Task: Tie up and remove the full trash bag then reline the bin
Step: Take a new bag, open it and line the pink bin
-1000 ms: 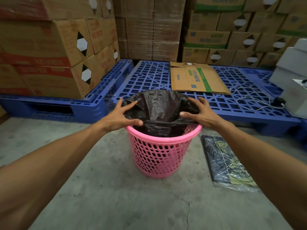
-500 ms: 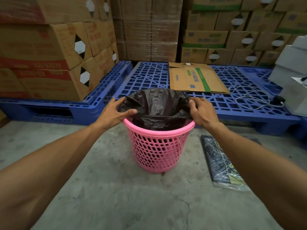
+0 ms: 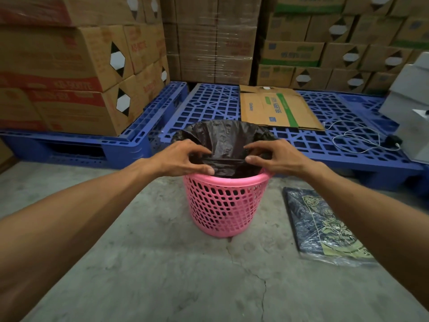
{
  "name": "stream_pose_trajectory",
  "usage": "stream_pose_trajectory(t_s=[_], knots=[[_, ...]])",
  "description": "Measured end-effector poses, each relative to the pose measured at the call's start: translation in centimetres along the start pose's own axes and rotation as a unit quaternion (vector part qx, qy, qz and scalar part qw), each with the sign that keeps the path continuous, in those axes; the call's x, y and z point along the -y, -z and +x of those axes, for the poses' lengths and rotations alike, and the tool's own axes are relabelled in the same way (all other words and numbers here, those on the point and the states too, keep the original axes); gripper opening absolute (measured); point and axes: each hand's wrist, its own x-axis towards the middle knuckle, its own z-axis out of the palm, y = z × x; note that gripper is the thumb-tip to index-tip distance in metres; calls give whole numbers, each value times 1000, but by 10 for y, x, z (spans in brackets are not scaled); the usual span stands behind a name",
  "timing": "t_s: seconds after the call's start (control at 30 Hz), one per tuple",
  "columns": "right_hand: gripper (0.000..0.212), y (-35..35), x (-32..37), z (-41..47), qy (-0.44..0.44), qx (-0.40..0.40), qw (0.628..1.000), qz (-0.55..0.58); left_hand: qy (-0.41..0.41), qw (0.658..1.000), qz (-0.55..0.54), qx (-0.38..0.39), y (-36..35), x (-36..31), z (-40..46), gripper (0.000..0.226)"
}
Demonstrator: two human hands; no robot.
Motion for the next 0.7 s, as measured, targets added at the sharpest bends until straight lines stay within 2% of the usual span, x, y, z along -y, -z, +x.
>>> stream_pose_trajectory(t_s=[0.13,0.27,0.47,0.6,0.7], knots=[[37,2,2,-3,-11,-7,1000,14,7,999,-40,3,4,-3,-9,81],[43,6,4,-8,-14,-5,998,62,-5,999,-49,-14,6,1,-11,78],[45,12,9,-22,-17,40,994,99,-39,996,-67,-39,4,1,-12,58],[53,7,3,-31,11,1,992,124,-53,993,-88,-63,0,0,-15,68],[49,-1,5,-33,34,-36,988,149,-55,991,-84,-89,-3,0,-17,64]])
